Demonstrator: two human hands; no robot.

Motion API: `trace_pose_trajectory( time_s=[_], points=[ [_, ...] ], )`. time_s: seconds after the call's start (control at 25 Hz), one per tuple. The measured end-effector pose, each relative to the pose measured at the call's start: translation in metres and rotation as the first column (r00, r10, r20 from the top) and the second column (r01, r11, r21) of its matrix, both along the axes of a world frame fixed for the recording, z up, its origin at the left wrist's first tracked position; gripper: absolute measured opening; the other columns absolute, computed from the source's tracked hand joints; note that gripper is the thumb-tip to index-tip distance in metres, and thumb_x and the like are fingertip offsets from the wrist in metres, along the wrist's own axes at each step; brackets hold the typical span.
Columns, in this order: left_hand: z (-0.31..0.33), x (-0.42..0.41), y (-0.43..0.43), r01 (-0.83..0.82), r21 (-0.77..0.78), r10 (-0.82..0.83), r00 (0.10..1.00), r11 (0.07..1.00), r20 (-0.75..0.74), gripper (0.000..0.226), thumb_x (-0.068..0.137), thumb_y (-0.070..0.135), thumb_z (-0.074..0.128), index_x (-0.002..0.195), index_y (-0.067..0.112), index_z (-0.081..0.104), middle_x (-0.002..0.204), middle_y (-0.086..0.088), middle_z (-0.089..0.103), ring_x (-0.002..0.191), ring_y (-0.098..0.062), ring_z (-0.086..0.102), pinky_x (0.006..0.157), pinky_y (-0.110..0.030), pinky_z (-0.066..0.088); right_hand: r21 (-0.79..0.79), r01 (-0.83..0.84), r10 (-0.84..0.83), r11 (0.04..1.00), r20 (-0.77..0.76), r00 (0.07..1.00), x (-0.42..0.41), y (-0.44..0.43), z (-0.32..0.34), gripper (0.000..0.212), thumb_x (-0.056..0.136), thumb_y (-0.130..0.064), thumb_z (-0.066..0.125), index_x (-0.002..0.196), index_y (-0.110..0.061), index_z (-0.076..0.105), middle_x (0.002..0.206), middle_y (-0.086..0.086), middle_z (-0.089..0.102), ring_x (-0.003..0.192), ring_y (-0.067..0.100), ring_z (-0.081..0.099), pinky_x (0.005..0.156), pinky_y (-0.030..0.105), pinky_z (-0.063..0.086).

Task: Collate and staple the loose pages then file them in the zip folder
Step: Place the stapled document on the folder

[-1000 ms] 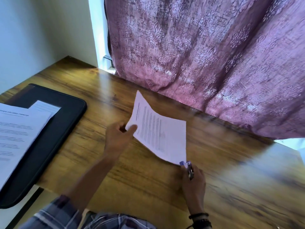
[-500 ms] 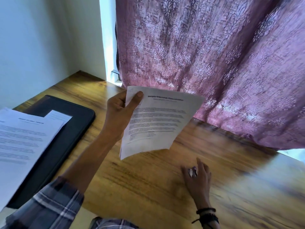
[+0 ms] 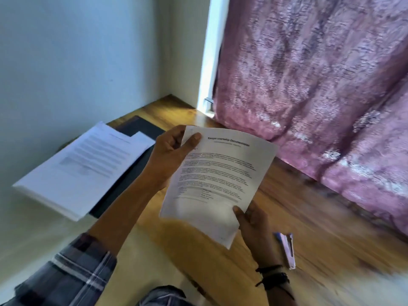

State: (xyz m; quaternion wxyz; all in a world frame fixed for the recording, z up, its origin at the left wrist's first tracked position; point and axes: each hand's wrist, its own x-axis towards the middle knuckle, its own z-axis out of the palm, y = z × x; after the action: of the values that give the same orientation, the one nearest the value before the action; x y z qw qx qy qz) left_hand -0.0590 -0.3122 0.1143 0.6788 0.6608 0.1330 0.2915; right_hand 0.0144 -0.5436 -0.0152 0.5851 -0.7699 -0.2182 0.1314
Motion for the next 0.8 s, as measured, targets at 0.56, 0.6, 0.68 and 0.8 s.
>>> trace_pose_trajectory(
  time_s=[0.56, 0.6, 0.68, 0.8],
  points=[
    [-0.074, -0.134, 0.133, -0.196, 0.266, 0.317, 0.761, 0.944, -0.566, 0.011, 0.091, 0.026, 0.066, 0.100, 0.020, 0.067, 0.094, 0.005, 0.068, 0.083, -0.013, 0.066, 0.071, -0.025, 0.051, 0.073, -0.266, 0.270, 0.961, -0.456, 0.848, -0.079, 0.143, -0.012, 0.026, 0.096, -0.023, 0.062, 0.121, -0.024, 0.062, 0.116, -0.005, 0.072, 0.105, 0.012, 0.069, 0.090, 0.040, 0.058],
    [-0.078, -0.135, 0.151, -0.194, 0.286, 0.330, 0.745, 0.939, -0.580, 0.013, 0.091, 0.025, 0.066, 0.101, 0.018, 0.068, 0.098, 0.000, 0.070, 0.085, -0.016, 0.067, 0.075, -0.029, 0.053, 0.063, -0.276, 0.273, 0.959, -0.461, 0.845, -0.082, 0.161, -0.012, 0.024, 0.096, -0.021, 0.062, 0.121, -0.022, 0.062, 0.116, -0.004, 0.072, 0.104, 0.012, 0.069, 0.090, 0.037, 0.058],
    [-0.086, -0.136, 0.189, -0.175, 0.345, 0.361, 0.712, 0.922, -0.603, 0.018, 0.091, 0.024, 0.066, 0.105, 0.014, 0.069, 0.104, -0.005, 0.070, 0.090, -0.022, 0.066, 0.081, -0.037, 0.055, 0.042, -0.317, 0.302, 0.947, -0.445, 0.843, -0.086, 0.201, -0.013, 0.024, 0.097, -0.018, 0.061, 0.121, -0.021, 0.063, 0.117, -0.005, 0.072, 0.104, 0.011, 0.070, 0.089, 0.036, 0.058],
    [-0.097, -0.138, 0.244, -0.192, 0.412, 0.426, 0.670, 0.891, -0.608, 0.020, 0.088, 0.014, 0.069, 0.104, 0.003, 0.069, 0.105, -0.005, 0.068, 0.091, -0.022, 0.061, 0.080, -0.030, 0.047, -0.017, -0.338, 0.301, 0.941, -0.413, 0.860, -0.094, 0.260, -0.018, 0.020, 0.096, -0.014, 0.061, 0.114, -0.018, 0.066, 0.108, -0.010, 0.072, 0.096, 0.004, 0.069, 0.085, 0.026, 0.058]
  ],
)
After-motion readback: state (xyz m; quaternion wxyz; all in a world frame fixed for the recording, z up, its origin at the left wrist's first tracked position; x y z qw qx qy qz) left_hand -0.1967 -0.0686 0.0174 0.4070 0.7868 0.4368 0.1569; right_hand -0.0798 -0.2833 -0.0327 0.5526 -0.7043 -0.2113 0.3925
